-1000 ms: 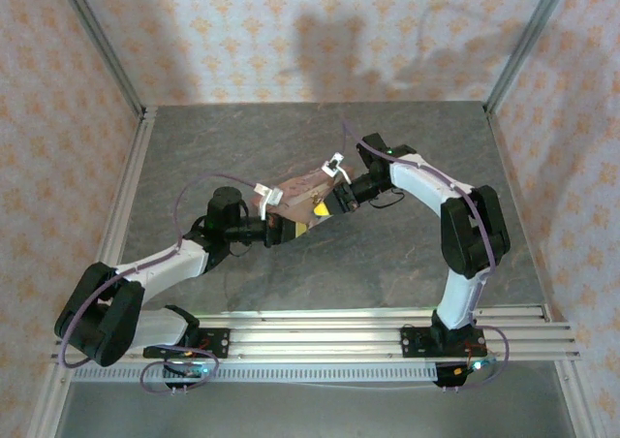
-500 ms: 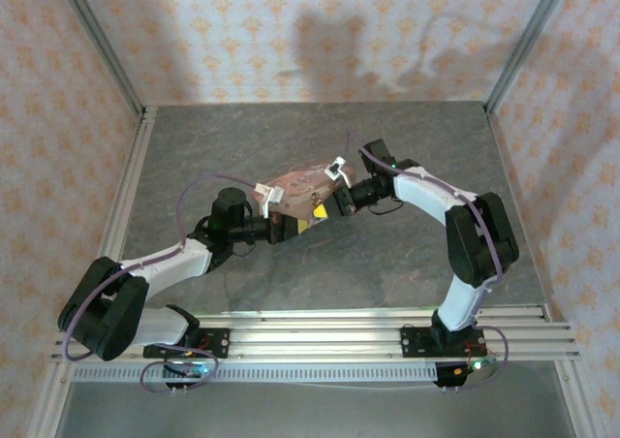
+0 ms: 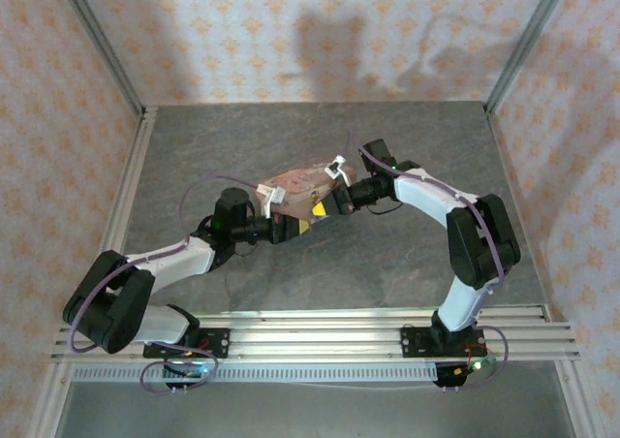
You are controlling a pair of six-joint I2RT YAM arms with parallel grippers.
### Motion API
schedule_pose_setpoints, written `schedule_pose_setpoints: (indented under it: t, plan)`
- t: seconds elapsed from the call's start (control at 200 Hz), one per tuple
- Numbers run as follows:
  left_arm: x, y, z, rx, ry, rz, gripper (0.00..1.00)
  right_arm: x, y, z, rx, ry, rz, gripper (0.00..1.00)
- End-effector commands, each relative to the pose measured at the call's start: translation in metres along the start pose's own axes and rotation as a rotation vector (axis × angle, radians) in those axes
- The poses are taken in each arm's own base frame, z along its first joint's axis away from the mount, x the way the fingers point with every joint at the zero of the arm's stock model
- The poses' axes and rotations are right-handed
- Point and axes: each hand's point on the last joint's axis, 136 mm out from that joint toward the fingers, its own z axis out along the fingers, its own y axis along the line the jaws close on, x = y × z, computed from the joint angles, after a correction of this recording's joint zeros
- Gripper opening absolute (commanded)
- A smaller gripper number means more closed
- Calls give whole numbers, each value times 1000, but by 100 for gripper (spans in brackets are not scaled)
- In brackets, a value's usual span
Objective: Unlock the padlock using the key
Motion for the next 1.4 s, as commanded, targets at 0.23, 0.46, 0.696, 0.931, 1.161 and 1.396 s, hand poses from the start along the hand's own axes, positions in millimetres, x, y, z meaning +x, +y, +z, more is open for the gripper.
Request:
schedule_pose_setpoints:
  t: [0.23, 0.46, 0.696, 0.931, 1.161, 1.396]
  plan:
    - [10, 9, -3, -19, 60, -18, 0, 2, 45, -5, -162, 34, -85, 0]
    - [8, 4, -1, 1, 84, 11, 0, 7, 51, -6, -197, 64, -89, 0]
    - [0, -6, 0, 38, 69, 28, 0, 9, 50, -6, -197, 66, -88, 0]
    - [-4, -9, 4, 59, 82, 43, 0, 9, 52, -6, -204, 68, -92, 0]
    - [-9, -12, 8, 87, 83, 53, 0, 12, 53, -6, -211, 76, -87, 0]
    - [-16, -10, 8, 64, 51, 62, 0, 11, 43, -1, -167, 86, -70, 0]
